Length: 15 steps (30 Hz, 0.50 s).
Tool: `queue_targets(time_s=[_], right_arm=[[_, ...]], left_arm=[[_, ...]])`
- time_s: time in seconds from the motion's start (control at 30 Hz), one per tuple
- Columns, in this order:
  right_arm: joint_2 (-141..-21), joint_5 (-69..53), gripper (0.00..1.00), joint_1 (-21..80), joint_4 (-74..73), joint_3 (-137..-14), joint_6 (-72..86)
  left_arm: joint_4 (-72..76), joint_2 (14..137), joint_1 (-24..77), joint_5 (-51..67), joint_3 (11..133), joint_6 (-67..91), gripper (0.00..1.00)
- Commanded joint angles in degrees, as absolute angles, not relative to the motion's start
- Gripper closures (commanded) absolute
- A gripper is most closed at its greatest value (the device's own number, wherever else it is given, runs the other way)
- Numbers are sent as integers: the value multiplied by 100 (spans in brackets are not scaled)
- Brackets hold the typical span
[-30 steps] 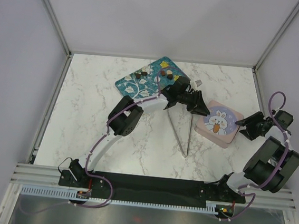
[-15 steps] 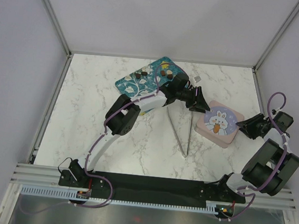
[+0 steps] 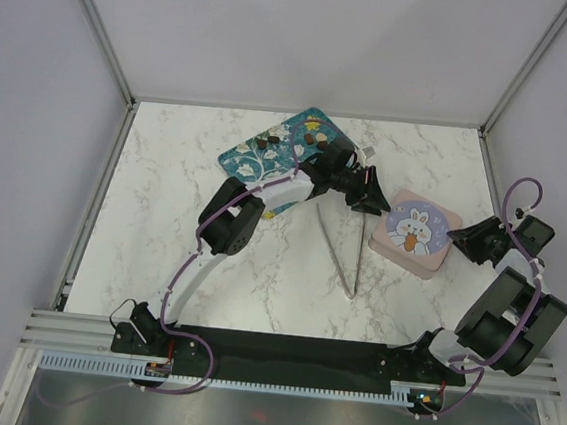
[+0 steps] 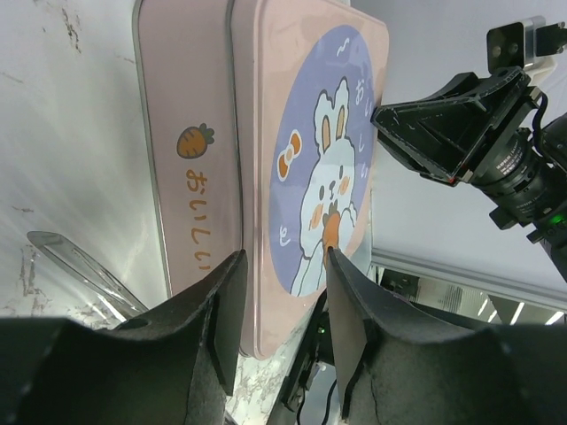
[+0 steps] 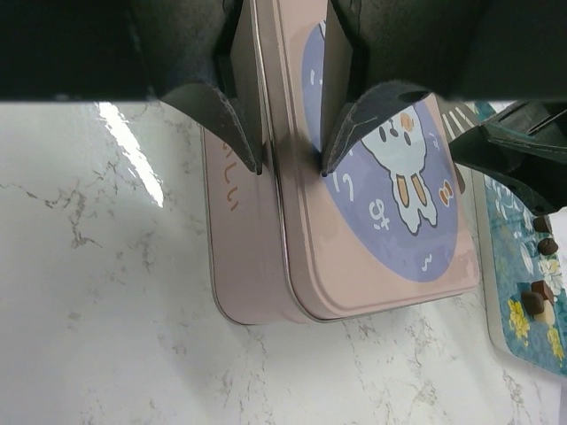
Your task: Pack the chocolate
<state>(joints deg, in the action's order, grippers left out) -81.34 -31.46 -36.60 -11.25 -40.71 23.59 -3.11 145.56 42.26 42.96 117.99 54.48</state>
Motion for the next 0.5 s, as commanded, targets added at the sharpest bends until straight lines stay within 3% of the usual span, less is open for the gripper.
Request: queue_targets(time_s=[0.0, 0.23, 0.33, 0.47], right_arm=[[-8437, -2522, 69, -3639, -1248, -3683, 2171], [-8596, -2426, 76, -3647, -1143, -3542, 2189], [-8613, -2399, 77, -3647, -1073, -3446, 2197], [-8666, -2548, 84, -3647, -827, -3191, 2337]], left_arm=[[-290, 14625, 4289, 4350, 11971, 5159, 52], [-194, 14783, 4368, 4394, 12041, 5264, 54], [-88, 14818, 4438, 4447, 12058, 5300, 62], [-35, 14906, 4535, 4456, 12102, 5396, 64]])
